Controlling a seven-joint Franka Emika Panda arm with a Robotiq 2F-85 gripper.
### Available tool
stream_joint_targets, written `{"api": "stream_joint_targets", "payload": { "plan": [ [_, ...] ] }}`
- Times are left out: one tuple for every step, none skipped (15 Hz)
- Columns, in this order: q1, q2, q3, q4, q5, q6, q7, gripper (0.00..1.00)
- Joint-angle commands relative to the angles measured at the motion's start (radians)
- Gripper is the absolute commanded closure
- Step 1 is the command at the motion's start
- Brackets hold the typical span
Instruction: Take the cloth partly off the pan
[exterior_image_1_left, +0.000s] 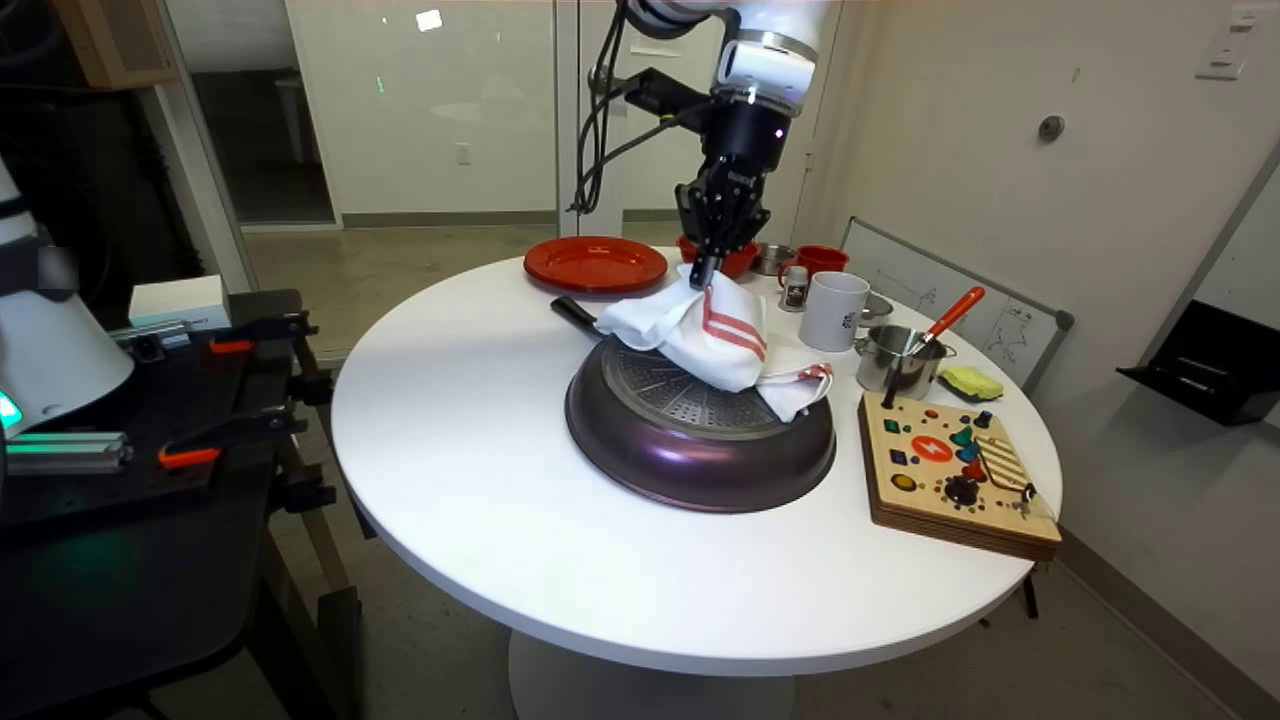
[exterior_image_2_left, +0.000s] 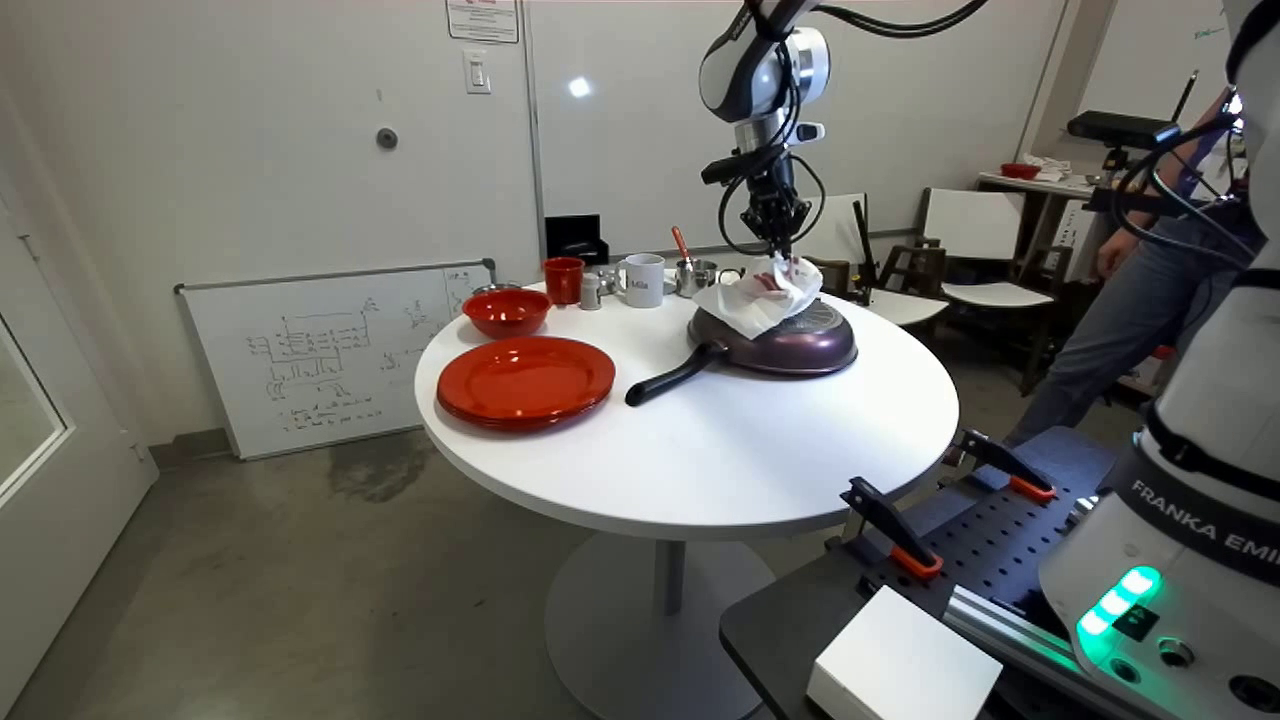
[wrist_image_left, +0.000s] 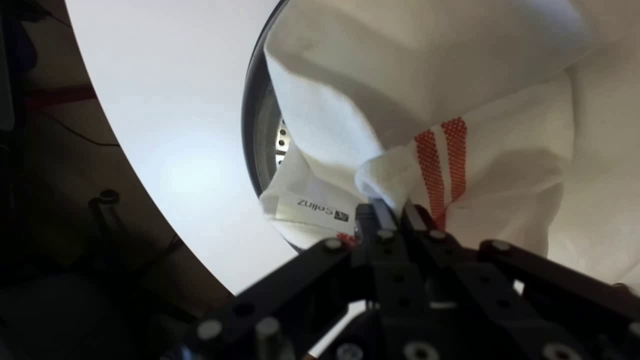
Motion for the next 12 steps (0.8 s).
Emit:
{"api": "stream_joint_targets", "payload": {
  "plan": [
    [-0.002,0.01,-0.025,0.026,-0.044,-0.041,0.031,0.95],
    [-0.002,0.014,-0.037,0.028,-0.06,-0.046,0.05,0.94],
    [-0.009,0.019,-0.048,0.032,-0.069,-0.052,0.063,0.95],
    [-0.015,0.022,-0.057,0.033,-0.076,-0.054,0.072,0.95],
    [-0.025,0.024,-0.064,0.036,-0.08,-0.056,0.079,0.95],
    [-0.032,0.026,-0.07,0.036,-0.084,-0.053,0.088,0.95],
    [-0.041,0.029,-0.076,0.039,-0.085,-0.055,0.096,0.96],
    [-0.046,0.033,-0.084,0.04,-0.09,-0.058,0.109,0.96],
    [-0.048,0.041,-0.096,0.047,-0.097,-0.086,0.137,0.96],
    [-0.047,0.047,-0.105,0.051,-0.105,-0.12,0.167,0.96],
    [-0.042,0.055,-0.116,0.056,-0.119,-0.167,0.206,0.96],
    [-0.044,0.059,-0.118,0.058,-0.121,-0.21,0.233,0.97]
  ]
}}
